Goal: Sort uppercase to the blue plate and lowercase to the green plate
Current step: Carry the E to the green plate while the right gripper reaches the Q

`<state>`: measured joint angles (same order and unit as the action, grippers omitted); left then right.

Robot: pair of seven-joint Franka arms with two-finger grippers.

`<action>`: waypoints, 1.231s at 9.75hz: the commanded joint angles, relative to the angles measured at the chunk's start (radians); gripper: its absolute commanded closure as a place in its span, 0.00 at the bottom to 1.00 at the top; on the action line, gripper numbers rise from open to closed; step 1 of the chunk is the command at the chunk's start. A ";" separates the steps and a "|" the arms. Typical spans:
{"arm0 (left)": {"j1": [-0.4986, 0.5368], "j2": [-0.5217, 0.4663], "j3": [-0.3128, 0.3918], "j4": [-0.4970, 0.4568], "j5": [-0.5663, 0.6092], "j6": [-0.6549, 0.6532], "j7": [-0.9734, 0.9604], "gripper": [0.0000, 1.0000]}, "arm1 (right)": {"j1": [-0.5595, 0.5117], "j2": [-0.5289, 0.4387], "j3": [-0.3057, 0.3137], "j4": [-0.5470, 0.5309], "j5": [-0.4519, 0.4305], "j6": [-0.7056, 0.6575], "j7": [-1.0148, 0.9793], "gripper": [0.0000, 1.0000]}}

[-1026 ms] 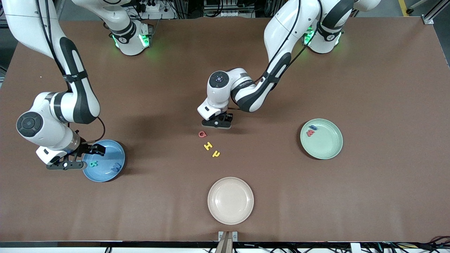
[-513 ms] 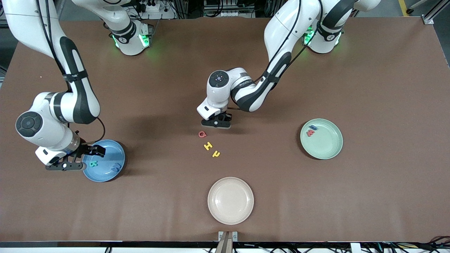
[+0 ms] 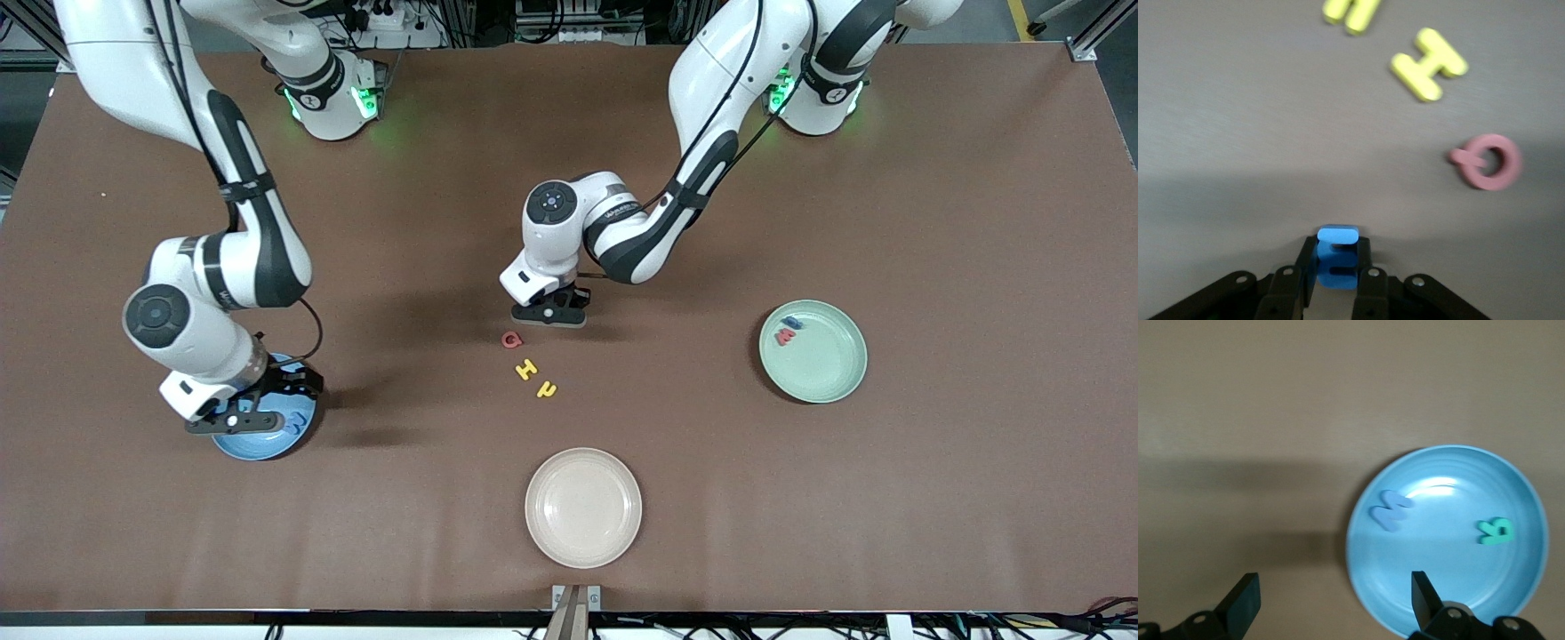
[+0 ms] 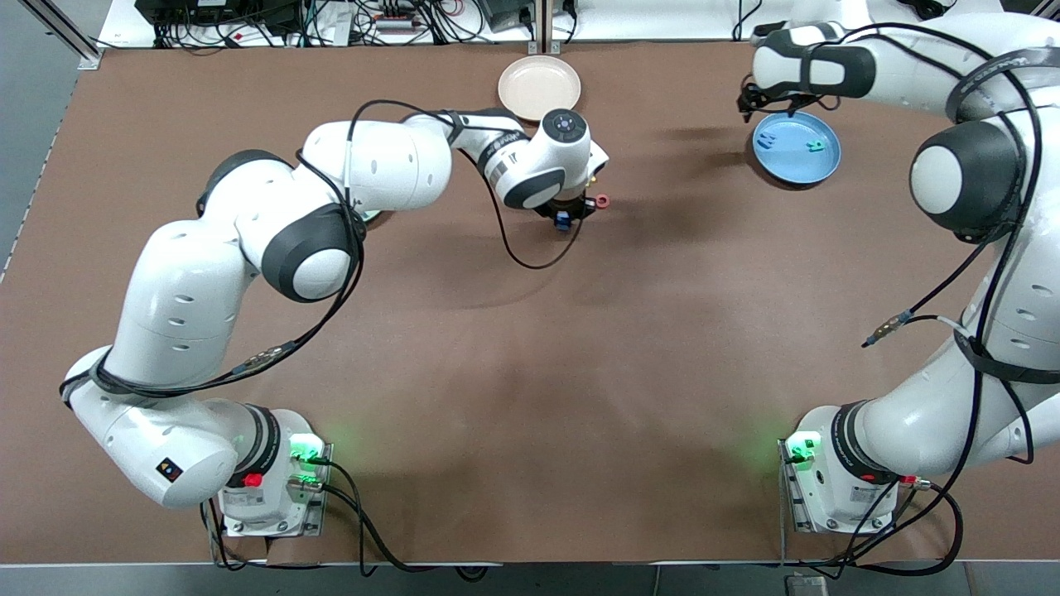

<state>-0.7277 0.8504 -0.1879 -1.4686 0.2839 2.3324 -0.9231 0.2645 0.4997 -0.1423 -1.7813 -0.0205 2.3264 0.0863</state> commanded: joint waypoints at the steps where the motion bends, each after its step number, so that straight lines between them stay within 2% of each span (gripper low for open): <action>1: 0.046 -0.114 0.012 -0.033 -0.040 -0.173 0.146 0.96 | 0.068 0.033 0.001 0.040 0.007 -0.016 0.087 0.00; 2: 0.094 -0.175 0.012 -0.070 -0.055 -0.233 0.250 0.97 | 0.108 0.040 0.003 0.040 0.007 -0.016 0.136 0.00; 4: 0.187 -0.299 0.012 -0.198 -0.063 -0.240 0.424 0.97 | 0.206 0.063 0.010 0.043 0.007 -0.013 0.263 0.00; 6: 0.291 -0.370 0.013 -0.297 -0.048 -0.240 0.550 0.96 | 0.303 0.127 0.041 0.101 0.007 -0.009 0.395 0.00; 7: 0.330 -0.385 0.015 -0.329 -0.037 -0.228 0.572 0.96 | 0.352 0.161 0.043 0.144 0.007 -0.007 0.400 0.00; 9: 0.442 -0.425 0.015 -0.406 -0.029 -0.141 0.674 0.97 | 0.371 0.200 0.091 0.207 0.005 -0.002 0.292 0.00; 12: 0.585 -0.488 0.013 -0.606 -0.029 0.078 0.796 0.96 | 0.378 0.200 0.124 0.206 0.008 -0.002 0.059 0.00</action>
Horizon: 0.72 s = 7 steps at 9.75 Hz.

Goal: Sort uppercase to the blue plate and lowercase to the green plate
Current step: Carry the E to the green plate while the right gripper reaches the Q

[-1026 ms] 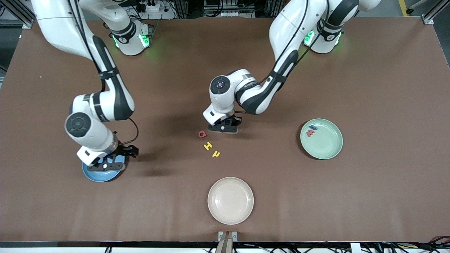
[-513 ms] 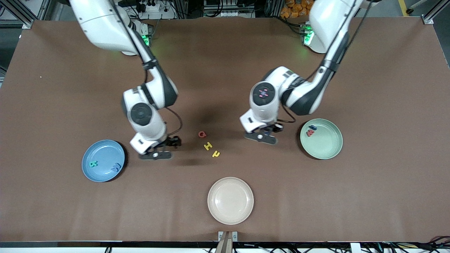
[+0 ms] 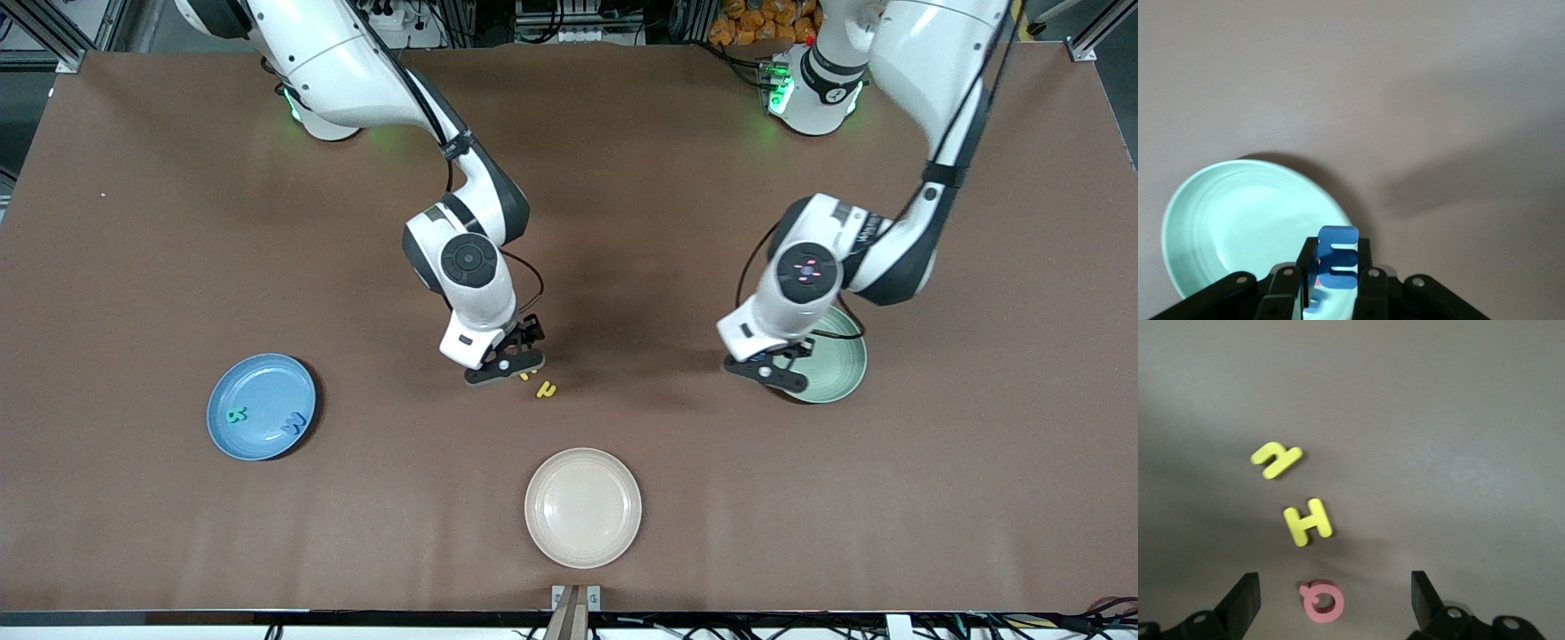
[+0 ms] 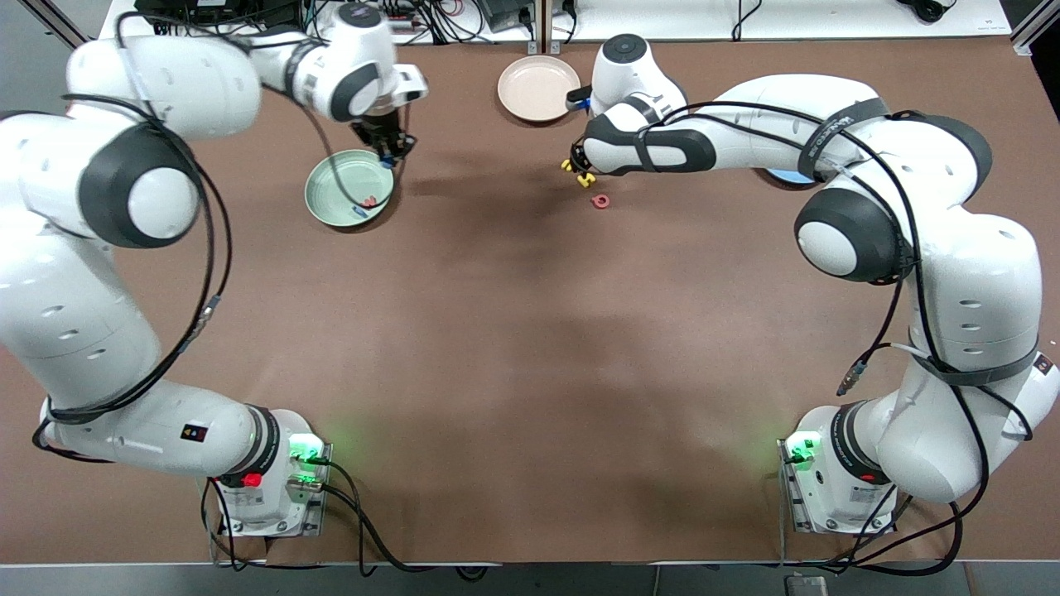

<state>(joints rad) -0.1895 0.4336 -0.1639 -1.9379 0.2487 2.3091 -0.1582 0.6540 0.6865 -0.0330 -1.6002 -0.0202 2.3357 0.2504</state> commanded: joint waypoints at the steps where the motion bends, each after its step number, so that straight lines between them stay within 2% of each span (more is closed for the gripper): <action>1: 0.059 -0.066 -0.011 -0.174 -0.006 0.148 0.029 0.96 | -0.013 0.013 0.015 0.014 0.026 -0.012 -0.205 0.00; 3: 0.065 -0.075 -0.014 -0.264 -0.011 0.216 0.009 0.96 | -0.011 0.014 0.013 -0.016 0.042 -0.006 -0.298 0.00; 7: 0.096 -0.117 -0.023 -0.322 -0.019 0.195 0.002 0.96 | 0.012 0.033 0.013 -0.084 0.042 0.068 -0.281 0.00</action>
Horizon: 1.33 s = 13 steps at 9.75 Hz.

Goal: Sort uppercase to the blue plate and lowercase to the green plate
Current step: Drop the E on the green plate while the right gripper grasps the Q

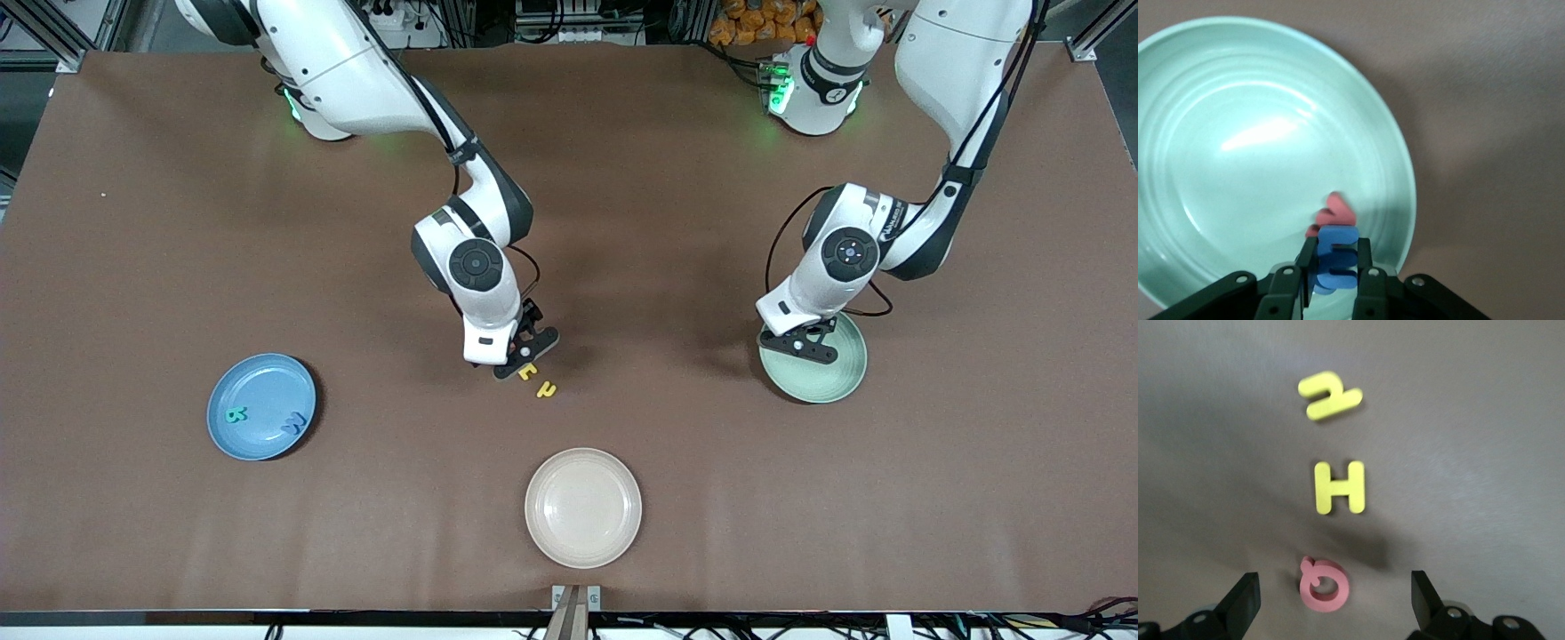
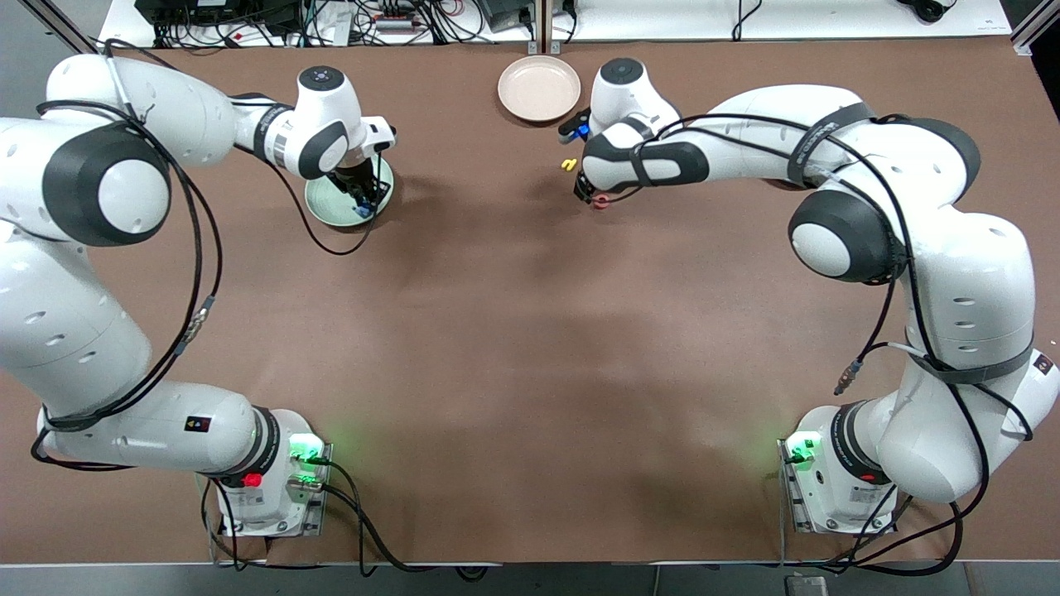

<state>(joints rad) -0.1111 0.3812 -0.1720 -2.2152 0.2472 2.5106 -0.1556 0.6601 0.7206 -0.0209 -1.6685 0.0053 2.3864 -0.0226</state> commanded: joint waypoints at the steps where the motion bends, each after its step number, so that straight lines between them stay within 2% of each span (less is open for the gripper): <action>1: 0.024 -0.077 -0.018 -0.043 -0.017 -0.036 0.001 0.95 | 0.015 0.006 0.001 -0.016 0.016 0.019 0.001 0.00; 4: 0.030 -0.100 -0.044 -0.037 -0.059 -0.104 0.025 0.91 | 0.027 0.020 0.001 -0.016 0.015 0.031 0.027 0.00; 5: 0.039 -0.099 -0.044 -0.034 -0.057 -0.104 0.056 0.90 | 0.027 0.020 0.001 -0.016 0.012 0.034 0.027 0.20; 6: 0.044 -0.096 -0.043 -0.032 -0.056 -0.098 0.062 0.85 | 0.027 0.020 -0.001 -0.016 0.012 0.034 0.027 0.78; 7: 0.044 -0.088 -0.041 -0.024 -0.054 -0.086 0.064 0.80 | 0.026 0.019 -0.001 -0.017 0.012 0.033 0.027 1.00; 9: 0.044 -0.058 -0.038 0.011 -0.051 -0.052 0.073 0.72 | 0.018 0.008 -0.001 -0.027 0.012 0.031 0.017 1.00; 10: 0.044 -0.050 -0.038 0.023 -0.052 -0.044 0.073 0.58 | 0.013 0.002 -0.001 -0.031 0.012 0.031 0.013 1.00; 11: 0.042 -0.048 -0.038 0.023 -0.051 -0.032 0.074 0.01 | 0.010 -0.010 -0.002 -0.030 0.012 0.025 0.015 1.00; 13: 0.034 -0.047 -0.038 0.025 -0.051 -0.023 0.073 0.00 | -0.028 -0.067 -0.005 -0.030 0.013 0.005 0.026 1.00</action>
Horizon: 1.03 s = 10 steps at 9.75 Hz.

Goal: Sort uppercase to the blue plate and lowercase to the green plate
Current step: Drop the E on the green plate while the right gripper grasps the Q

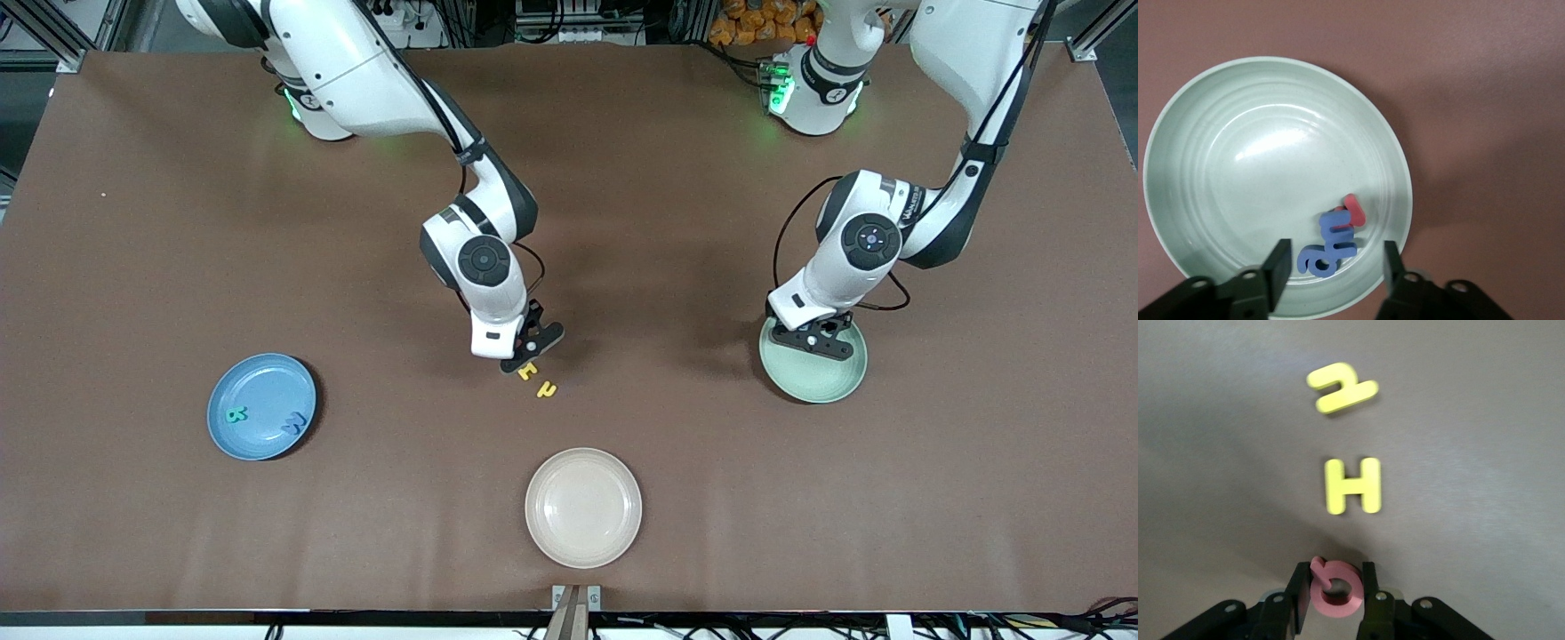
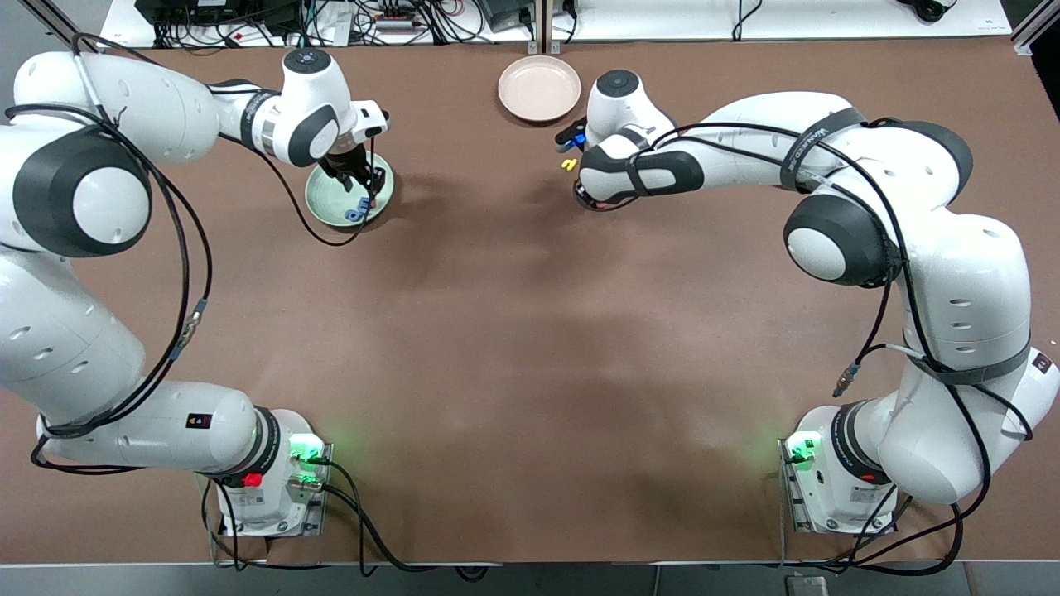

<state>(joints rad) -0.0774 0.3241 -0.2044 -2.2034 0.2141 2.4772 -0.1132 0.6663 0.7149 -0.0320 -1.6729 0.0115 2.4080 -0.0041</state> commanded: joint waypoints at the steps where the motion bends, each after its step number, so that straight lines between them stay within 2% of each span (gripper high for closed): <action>1: -0.005 0.013 -0.007 0.014 -0.019 0.011 0.029 0.00 | -0.065 -0.092 0.000 -0.024 0.007 -0.058 0.007 1.00; 3: -0.034 0.032 -0.009 0.048 -0.035 0.011 -0.011 0.00 | -0.127 -0.143 -0.035 -0.021 -0.004 -0.108 -0.005 1.00; 5: -0.115 0.094 -0.007 0.132 -0.035 0.011 -0.156 0.00 | -0.227 -0.182 -0.039 -0.022 -0.019 -0.150 -0.030 1.00; 8: -0.286 0.248 -0.003 0.350 -0.024 0.011 -0.437 0.00 | -0.379 -0.215 -0.029 -0.025 -0.082 -0.179 -0.047 1.00; 10: -0.366 0.329 0.008 0.491 -0.019 0.011 -0.474 0.00 | -0.448 -0.222 -0.029 -0.025 -0.126 -0.199 -0.056 1.00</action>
<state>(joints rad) -0.4056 0.5775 -0.2138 -1.8370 0.1980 2.4960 -0.5682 0.2609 0.5264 -0.0822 -1.6714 -0.0836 2.2270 -0.0539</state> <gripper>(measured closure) 0.000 0.643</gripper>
